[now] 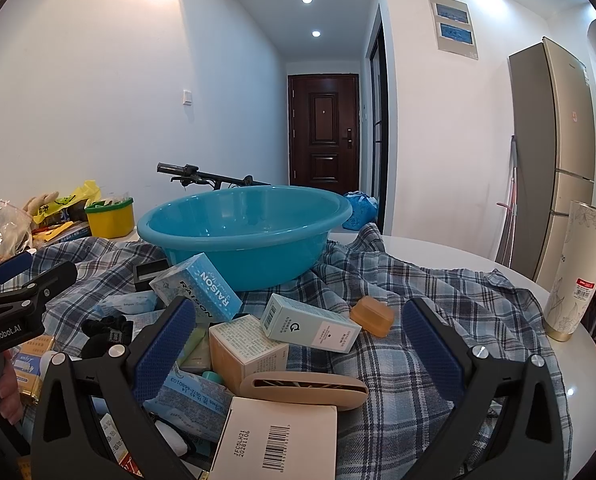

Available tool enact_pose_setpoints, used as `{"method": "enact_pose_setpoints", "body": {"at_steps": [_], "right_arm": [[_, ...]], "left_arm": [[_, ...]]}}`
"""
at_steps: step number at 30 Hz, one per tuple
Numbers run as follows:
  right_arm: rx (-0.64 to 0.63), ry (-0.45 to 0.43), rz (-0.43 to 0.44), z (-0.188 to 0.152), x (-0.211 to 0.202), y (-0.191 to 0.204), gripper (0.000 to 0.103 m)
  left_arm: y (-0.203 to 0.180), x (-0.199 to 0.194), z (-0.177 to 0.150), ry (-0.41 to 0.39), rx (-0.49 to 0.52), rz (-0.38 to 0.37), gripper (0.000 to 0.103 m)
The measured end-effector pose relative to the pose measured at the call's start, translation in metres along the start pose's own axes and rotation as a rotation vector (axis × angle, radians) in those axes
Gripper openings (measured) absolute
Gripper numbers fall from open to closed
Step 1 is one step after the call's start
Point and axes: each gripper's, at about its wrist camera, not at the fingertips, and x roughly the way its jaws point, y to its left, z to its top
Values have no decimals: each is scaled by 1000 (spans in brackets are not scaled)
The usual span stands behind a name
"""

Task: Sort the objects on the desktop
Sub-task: 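Move both tools over the cluttered shirt toward the items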

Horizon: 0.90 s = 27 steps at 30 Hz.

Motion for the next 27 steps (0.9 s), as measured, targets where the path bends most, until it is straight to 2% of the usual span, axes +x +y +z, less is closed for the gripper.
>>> {"method": "enact_pose_setpoints", "body": {"at_steps": [10, 15, 21, 27], "right_arm": [[-19, 19, 7, -1, 1, 2, 103], [-6, 59, 21, 0, 1, 0, 103], [-3, 94, 15, 19, -3, -2, 103], [28, 118, 10, 43, -7, -12, 103]], "left_arm": [[-2, 2, -1, 45, 20, 1, 103], [-3, 3, 4, 83, 32, -2, 103], [-1, 1, 18, 128, -15, -39, 103], [-1, 0, 40, 144, -16, -11, 103]]}}
